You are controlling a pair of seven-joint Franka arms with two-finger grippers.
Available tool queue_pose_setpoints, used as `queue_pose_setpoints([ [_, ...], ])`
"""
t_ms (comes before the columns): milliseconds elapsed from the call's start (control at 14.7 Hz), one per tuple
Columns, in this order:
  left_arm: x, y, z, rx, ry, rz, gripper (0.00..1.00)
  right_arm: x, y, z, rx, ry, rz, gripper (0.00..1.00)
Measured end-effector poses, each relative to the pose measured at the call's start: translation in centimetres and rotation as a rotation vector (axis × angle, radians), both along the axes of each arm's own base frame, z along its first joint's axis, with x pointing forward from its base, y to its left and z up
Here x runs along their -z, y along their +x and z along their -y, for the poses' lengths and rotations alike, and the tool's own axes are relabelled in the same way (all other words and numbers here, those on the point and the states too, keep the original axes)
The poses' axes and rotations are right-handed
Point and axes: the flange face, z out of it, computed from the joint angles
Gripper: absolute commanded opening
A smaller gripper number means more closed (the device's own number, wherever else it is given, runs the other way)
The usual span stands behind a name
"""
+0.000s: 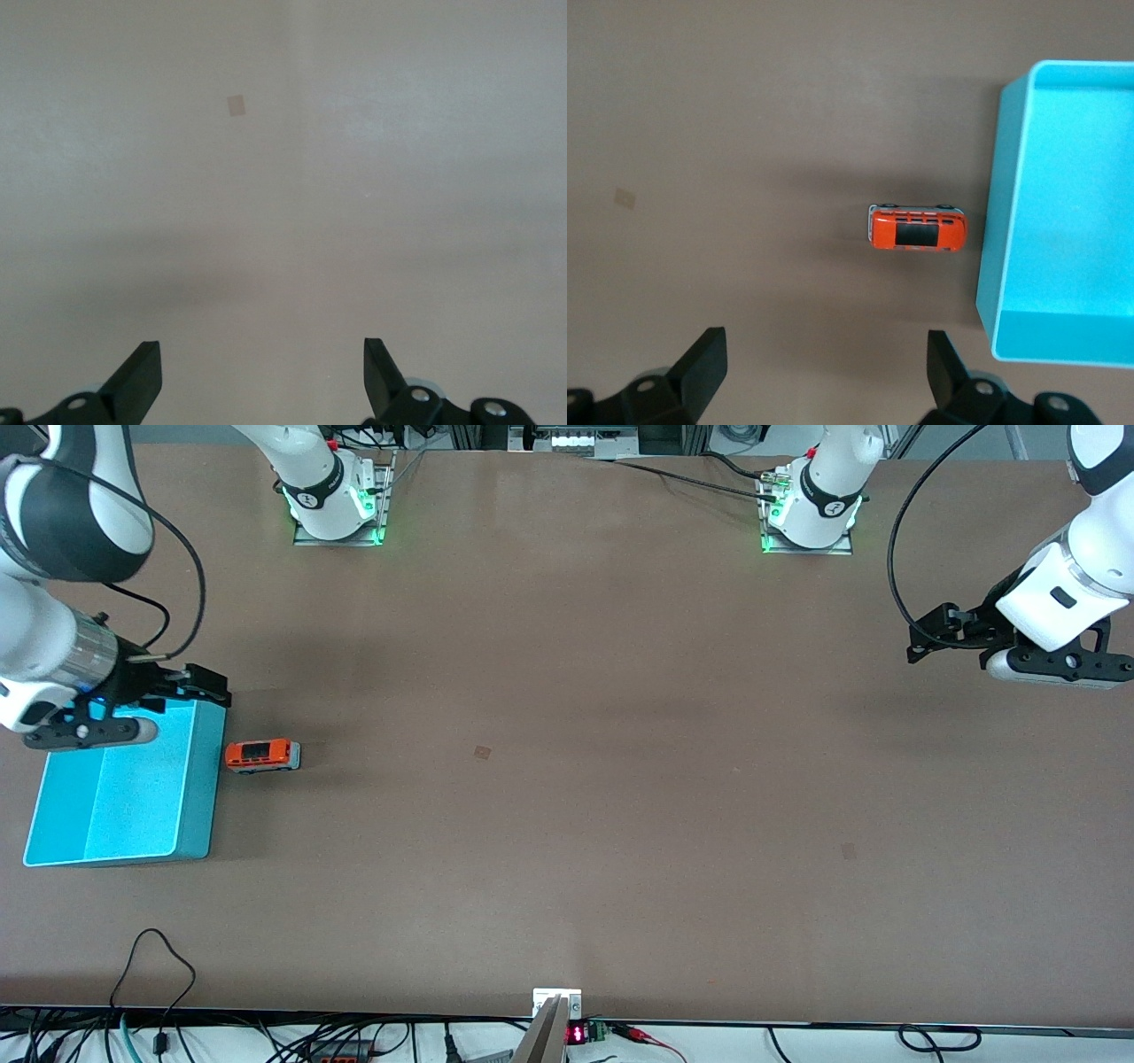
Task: Wind up bus and store in blue box
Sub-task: 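Reach the right gripper down to the bus beside the turquoise box, then close the right gripper on the orange bus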
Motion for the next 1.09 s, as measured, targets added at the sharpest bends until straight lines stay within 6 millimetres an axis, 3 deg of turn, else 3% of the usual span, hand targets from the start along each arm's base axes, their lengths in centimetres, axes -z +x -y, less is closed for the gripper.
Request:
queue_pose_setpoints([
  [204,0.0,0.0,0.1,0.002,0.001,-0.002,1.00,3.6,1.6,0.3,-0.171,0.015,0.011,1.00],
  [408,0.0,0.0,0.1,0.002,0.001,-0.002,1.00,7.9,2.2,2.1,-0.364,0.025,0.061,1.00],
  [748,0.0,0.0,0.1,0.002,0.001,-0.002,1.00,16.7,0.4,5.7,-0.735,0.058,0.056,1.00],
  [1088,0.0,0.0,0.1,0.002,0.001,-0.002,1.00,21.2,-1.3,5.8,-1.092,0.130,0.003,1.00],
])
